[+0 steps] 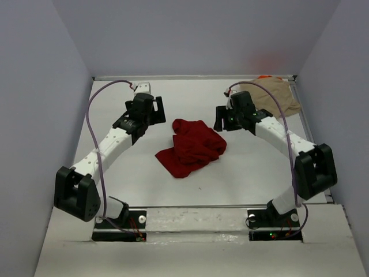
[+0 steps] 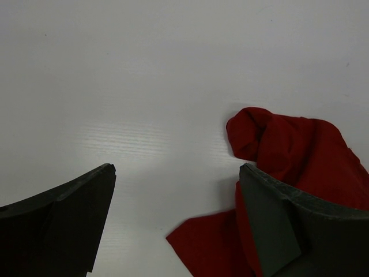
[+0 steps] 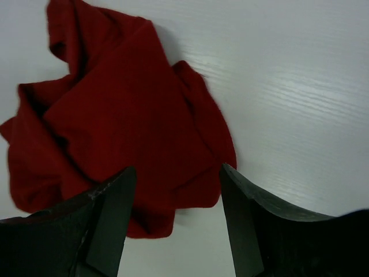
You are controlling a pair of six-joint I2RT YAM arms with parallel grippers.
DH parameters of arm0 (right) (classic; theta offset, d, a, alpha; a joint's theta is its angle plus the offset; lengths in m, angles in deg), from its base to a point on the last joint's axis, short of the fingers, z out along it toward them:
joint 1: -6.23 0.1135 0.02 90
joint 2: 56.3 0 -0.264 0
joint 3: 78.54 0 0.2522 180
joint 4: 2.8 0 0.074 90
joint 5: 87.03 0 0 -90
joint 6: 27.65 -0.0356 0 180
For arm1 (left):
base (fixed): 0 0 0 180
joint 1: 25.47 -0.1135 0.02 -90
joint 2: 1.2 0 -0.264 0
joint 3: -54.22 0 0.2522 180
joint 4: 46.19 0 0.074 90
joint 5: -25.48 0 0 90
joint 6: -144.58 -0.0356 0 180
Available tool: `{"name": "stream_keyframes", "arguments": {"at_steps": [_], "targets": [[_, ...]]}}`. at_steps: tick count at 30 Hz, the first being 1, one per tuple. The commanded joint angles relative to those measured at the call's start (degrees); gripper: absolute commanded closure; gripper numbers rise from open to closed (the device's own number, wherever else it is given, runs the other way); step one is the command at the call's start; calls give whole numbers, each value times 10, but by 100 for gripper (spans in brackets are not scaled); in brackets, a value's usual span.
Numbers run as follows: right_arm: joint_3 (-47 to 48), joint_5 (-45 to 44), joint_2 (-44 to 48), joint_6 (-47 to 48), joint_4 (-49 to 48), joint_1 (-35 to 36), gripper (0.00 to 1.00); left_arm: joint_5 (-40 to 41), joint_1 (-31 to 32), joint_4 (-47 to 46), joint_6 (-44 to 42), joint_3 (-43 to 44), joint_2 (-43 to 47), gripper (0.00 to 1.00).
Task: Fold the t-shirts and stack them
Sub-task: Move the tshirt to the center of the board
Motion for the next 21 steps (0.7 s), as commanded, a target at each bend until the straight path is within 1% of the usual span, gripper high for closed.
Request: {"name": "stream_keyframes", "arguments": {"at_steps": [1, 2, 6, 7, 8, 10, 11, 15, 16, 19, 21], "targets": [[-16, -23, 99, -20, -31, 27, 34, -33, 5, 19, -19, 30, -22, 1], [-24, -35, 104, -19, -31, 27, 34, -29, 7, 20, -18, 33, -26, 1], [-36, -43, 91, -18, -27, 27, 54, -22, 7, 20, -20, 47, -31, 1], [-41, -42, 89, -22, -30, 33, 55, -23, 7, 21, -20, 47, -27, 1], [-47, -42, 87, -25, -34, 33, 53, -23, 7, 21, -22, 47, -26, 1], [-63, -40, 87, -34, -41, 38, 43, -26, 7, 21, -29, 46, -22, 1], [-70, -40, 90, -34, -44, 53, 43, -27, 7, 20, -32, 45, -22, 1], [-97, -42, 103, -53, -53, 72, 41, -48, 8, 21, -42, 54, -34, 1], [-106, -42, 106, -58, -55, 72, 41, -72, 7, 22, -47, 59, -38, 1], [-120, -46, 126, -64, -54, 86, 40, -110, 13, 31, -49, 72, -60, 1], [-130, -46, 143, -65, -53, 86, 40, -124, 25, 36, -48, 73, -77, 1]]}}
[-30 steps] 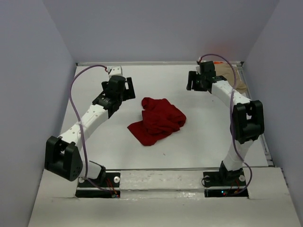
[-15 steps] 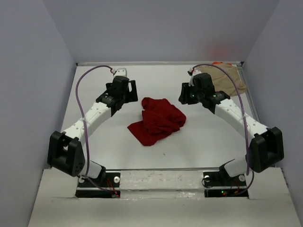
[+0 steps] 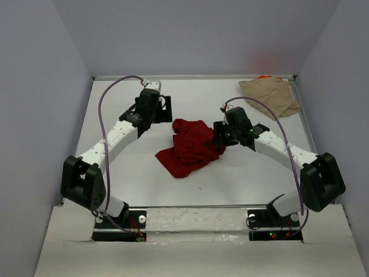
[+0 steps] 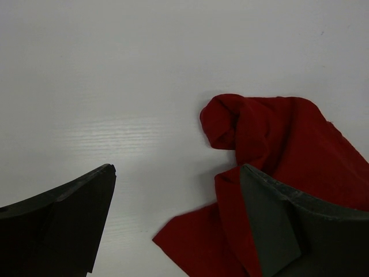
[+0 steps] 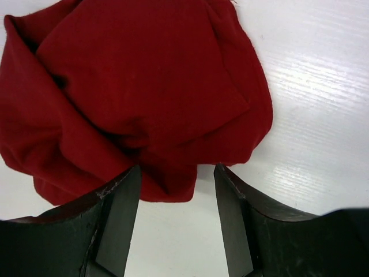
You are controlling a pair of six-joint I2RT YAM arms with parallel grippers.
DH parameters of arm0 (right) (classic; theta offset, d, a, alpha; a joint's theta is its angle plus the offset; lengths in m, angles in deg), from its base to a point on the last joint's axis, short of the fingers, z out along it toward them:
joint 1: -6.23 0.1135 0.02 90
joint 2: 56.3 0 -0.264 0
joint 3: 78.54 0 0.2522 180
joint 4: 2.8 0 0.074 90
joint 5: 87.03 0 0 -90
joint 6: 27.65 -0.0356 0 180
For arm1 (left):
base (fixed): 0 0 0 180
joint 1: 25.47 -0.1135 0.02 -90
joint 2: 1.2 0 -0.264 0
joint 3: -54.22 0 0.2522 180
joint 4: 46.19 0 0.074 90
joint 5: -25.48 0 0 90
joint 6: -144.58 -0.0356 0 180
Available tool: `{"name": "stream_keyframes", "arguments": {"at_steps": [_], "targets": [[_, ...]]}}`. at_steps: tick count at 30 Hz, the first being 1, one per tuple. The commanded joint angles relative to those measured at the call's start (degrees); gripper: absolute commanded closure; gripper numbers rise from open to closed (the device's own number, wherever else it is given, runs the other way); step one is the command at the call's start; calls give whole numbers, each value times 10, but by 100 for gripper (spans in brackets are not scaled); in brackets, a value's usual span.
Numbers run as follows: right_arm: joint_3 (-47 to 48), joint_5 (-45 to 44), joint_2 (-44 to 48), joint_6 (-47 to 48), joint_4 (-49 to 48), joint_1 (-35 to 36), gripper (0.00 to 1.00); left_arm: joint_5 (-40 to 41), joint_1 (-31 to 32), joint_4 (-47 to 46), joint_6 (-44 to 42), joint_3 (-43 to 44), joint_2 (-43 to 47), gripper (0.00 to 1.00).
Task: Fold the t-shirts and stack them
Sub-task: Move the tshirt to the center of the board
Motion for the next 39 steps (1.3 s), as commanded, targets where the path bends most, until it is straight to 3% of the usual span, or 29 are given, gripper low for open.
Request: {"name": "stream_keyframes", "arguments": {"at_steps": [1, 7, 18, 26, 31, 34, 39], "targets": [[-12, -10, 51, -15, -21, 3, 40, -67, 22, 16, -18, 25, -28, 1], [-15, -44, 88, -4, -14, 9, 35, -101, 36, 35, -20, 12, -45, 1], [-16, -44, 84, 7, -2, 9, 23, -53, 37, 61, -31, 2, -75, 1], [-80, -37, 69, -15, -49, 9, 30, -76, 37, 63, -39, 46, -140, 1], [-57, -17, 45, -28, -75, 9, 34, -78, 36, 89, -47, 114, -191, 1], [-30, -7, 11, -22, -78, 9, 42, -72, 34, 89, -49, 131, -194, 1], [-2, -10, -21, -5, -78, 9, 44, -71, 33, 93, -50, 141, -195, 1]]}}
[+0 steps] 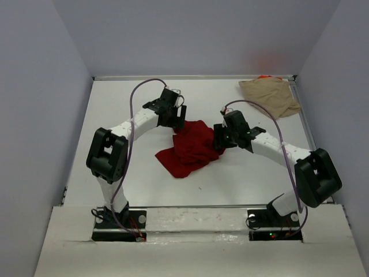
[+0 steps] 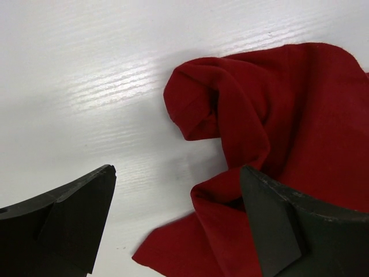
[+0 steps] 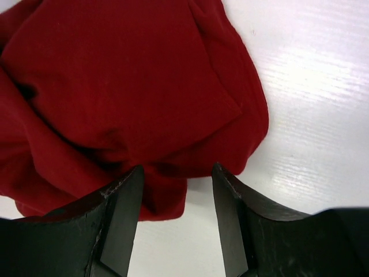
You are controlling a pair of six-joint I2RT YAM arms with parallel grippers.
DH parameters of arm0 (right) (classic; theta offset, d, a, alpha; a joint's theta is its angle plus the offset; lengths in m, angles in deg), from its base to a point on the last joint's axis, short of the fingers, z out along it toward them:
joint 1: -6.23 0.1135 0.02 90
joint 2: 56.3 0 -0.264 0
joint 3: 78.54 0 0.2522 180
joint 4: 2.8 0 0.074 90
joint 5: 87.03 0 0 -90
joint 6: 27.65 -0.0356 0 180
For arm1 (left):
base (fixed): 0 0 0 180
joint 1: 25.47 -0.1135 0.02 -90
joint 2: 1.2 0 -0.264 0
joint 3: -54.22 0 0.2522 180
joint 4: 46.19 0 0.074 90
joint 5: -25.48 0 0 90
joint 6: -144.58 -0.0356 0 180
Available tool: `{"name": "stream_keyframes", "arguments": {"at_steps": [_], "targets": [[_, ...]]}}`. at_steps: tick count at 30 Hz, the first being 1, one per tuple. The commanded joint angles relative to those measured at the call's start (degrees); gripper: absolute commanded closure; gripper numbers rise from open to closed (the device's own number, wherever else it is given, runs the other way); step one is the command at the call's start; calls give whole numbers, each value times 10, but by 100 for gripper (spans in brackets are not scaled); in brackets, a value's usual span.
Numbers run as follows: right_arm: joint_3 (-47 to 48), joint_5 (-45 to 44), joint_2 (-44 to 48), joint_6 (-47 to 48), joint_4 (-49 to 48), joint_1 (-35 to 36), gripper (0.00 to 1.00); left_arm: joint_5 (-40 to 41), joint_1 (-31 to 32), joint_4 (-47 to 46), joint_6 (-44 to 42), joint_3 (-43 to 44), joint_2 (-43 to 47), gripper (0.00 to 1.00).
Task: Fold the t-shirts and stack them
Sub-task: Move the tshirt to the center of the board
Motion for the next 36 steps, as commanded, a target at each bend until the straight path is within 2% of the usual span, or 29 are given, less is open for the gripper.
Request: {"name": "stream_keyframes", "arguments": {"at_steps": [1, 8, 15, 19, 25, 36], "targets": [[49, 4, -18, 15, -32, 5, 44, -8, -5, 20, -14, 21, 17, 1], [79, 10, -35, 17, -32, -1, 44, -19, -9, 25, -17, 32, 21, 1], [108, 28, -60, 14, -29, -1, 55, -19, -10, 31, -20, 38, 13, 1], [96, 23, -36, 5, -18, -1, 51, -17, -12, 29, -20, 32, 21, 1], [70, -45, 3, 3, 0, 10, 48, -24, -11, 25, -16, 28, 30, 1], [118, -4, -65, 4, 4, 10, 49, -41, -12, 25, -7, 42, 38, 1]]}}
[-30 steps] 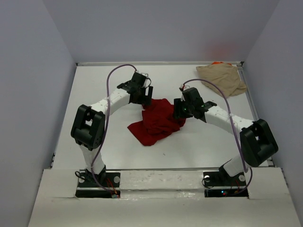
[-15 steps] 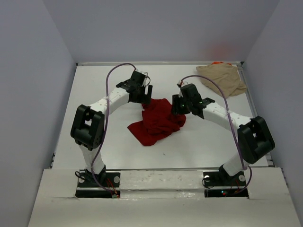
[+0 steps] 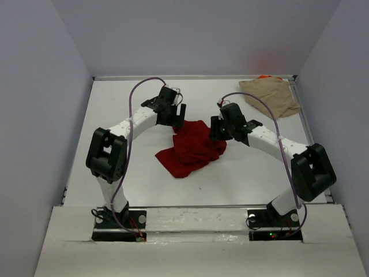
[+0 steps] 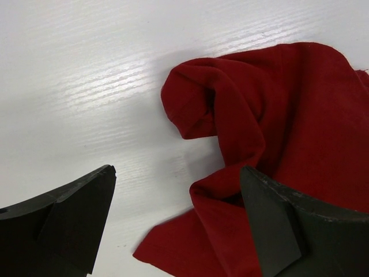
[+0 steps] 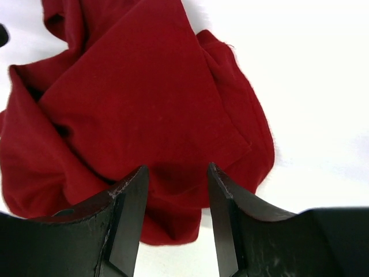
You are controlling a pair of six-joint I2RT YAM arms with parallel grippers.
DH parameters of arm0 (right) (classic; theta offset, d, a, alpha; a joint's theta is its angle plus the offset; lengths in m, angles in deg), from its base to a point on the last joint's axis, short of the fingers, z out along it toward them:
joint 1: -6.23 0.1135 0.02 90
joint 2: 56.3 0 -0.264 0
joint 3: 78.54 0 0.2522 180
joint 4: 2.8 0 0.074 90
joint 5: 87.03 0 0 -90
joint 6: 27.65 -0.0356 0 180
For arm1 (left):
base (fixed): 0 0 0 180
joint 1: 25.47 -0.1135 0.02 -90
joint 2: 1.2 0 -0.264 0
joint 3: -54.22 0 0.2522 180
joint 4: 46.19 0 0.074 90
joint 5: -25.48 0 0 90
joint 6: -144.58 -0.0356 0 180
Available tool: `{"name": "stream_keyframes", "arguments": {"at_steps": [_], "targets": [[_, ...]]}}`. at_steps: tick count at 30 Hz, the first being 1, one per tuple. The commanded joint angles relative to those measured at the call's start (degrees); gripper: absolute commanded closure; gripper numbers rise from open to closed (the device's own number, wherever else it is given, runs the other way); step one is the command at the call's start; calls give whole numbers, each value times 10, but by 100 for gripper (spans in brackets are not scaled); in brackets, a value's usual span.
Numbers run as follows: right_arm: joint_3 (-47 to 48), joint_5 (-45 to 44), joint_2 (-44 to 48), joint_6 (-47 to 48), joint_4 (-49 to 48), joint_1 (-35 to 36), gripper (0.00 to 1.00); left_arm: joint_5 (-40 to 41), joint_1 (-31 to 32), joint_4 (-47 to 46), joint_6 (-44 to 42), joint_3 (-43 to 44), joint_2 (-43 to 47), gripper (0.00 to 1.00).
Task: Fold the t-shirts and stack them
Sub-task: Move the tshirt to the center of the board
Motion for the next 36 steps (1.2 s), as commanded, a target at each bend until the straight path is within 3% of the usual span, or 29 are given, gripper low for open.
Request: {"name": "stream_keyframes", "arguments": {"at_steps": [1, 8, 15, 16, 19, 20, 22, 24, 26, 29, 32, 34, 36], "targets": [[58, 9, -35, 10, 0, 6, 49, -18, -3, 11, -1, 29, 36, 1], [79, 42, -94, -9, 4, -11, 54, -20, -3, 13, -2, 30, 16, 1], [35, 36, -59, -22, 3, -11, 59, -18, -4, 9, -1, 13, 25, 1], [31, 38, -53, -23, 3, -11, 62, -19, -4, 7, -1, 13, 26, 1], [18, 47, -31, -28, 3, -11, 83, -20, -4, 6, -1, 11, 22, 1], [11, 47, -27, -33, 3, -11, 95, -20, -4, 6, -1, 12, 21, 1], [5, 49, -15, -34, 5, -11, 95, -20, -4, 7, -1, 13, 20, 1], [-7, 36, 3, -35, 10, -3, 67, -20, -4, 6, -1, 14, 20, 1], [-16, -15, 18, -20, 15, 20, 45, -20, -4, 6, -1, 12, 22, 1], [-18, -25, 36, -12, 30, 27, 38, -20, -4, 4, -1, 9, 22, 1], [-29, -14, 58, -12, 32, 38, 12, -39, -4, 1, -1, 4, 21, 1], [-39, -8, 67, -12, 35, 38, 9, -40, -4, -2, 1, 1, 23, 1], [-48, -3, 81, -27, 39, 38, 14, -40, -3, 0, 0, 1, 24, 1]]}}
